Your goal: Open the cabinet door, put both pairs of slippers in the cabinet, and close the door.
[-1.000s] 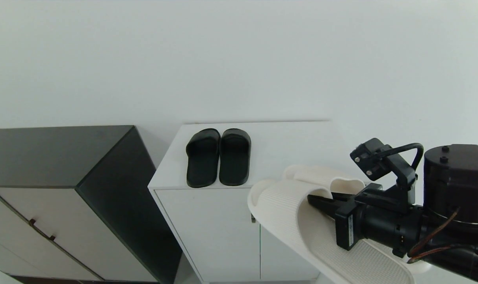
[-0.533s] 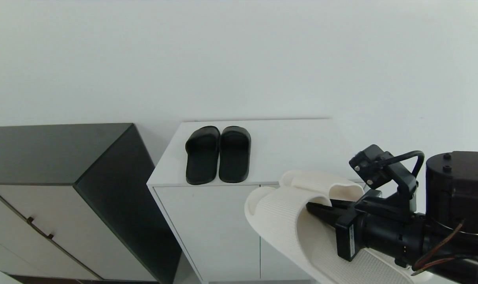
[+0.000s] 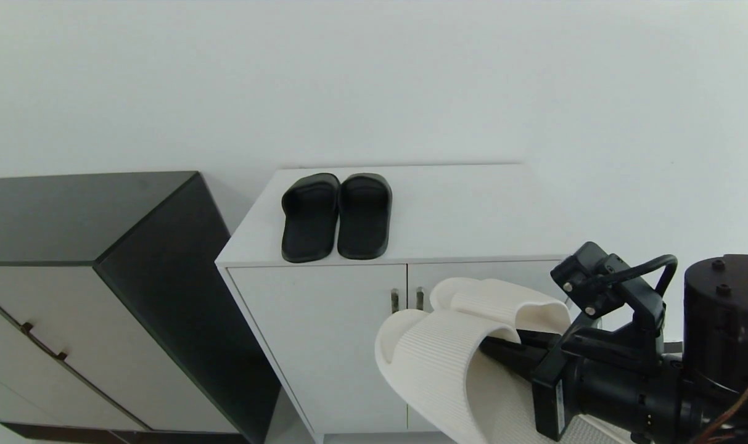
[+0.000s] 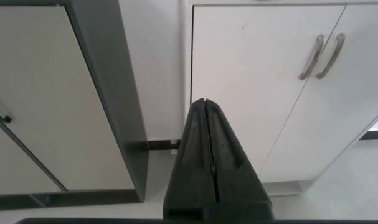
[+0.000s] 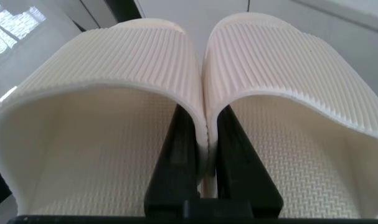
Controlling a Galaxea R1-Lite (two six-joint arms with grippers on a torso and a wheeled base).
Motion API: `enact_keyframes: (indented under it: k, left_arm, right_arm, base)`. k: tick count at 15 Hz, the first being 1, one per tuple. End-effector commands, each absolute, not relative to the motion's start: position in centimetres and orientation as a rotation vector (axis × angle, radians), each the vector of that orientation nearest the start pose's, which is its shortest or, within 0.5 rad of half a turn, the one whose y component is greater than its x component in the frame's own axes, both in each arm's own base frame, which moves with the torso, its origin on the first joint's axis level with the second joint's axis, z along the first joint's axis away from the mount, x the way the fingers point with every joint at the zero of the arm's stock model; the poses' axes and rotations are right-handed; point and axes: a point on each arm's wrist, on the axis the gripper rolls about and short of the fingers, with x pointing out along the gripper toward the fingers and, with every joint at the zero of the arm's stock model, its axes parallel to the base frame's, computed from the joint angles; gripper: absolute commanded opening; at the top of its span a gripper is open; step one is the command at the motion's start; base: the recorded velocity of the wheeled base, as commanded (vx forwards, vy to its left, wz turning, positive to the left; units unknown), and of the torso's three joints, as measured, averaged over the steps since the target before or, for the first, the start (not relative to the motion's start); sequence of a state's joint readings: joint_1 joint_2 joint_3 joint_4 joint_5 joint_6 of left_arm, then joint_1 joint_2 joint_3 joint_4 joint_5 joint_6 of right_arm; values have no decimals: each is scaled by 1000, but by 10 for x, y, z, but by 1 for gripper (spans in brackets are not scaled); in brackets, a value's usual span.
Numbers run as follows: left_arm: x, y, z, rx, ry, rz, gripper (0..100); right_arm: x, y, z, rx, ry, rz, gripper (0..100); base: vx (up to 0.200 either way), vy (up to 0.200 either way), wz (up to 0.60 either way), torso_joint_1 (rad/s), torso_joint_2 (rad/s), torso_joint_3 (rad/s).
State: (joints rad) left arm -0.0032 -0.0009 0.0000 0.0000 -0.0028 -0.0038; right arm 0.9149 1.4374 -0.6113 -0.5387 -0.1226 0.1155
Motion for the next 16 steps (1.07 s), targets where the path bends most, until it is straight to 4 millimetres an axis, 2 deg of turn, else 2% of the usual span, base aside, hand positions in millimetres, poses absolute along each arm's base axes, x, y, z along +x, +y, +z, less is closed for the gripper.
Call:
enact_keyframes:
  k: [1,15,16]
  left_arm:
    - [-23,0,75,-5,0,-3,0]
    - [-23,0,75,-2,0,-5,0]
    - [-23,0,75,-2,0,-5,100]
  right_arm:
    - [144,182,191,-37,302,769,0]
    - [145,184,185,-49,323,770,0]
    - [145,184,185,-50,321,769,0]
  base:
    - [0,0,0,-232,540,310]
    - [0,0,0,-186,512,320]
    - [0,0,0,-129,486,334]
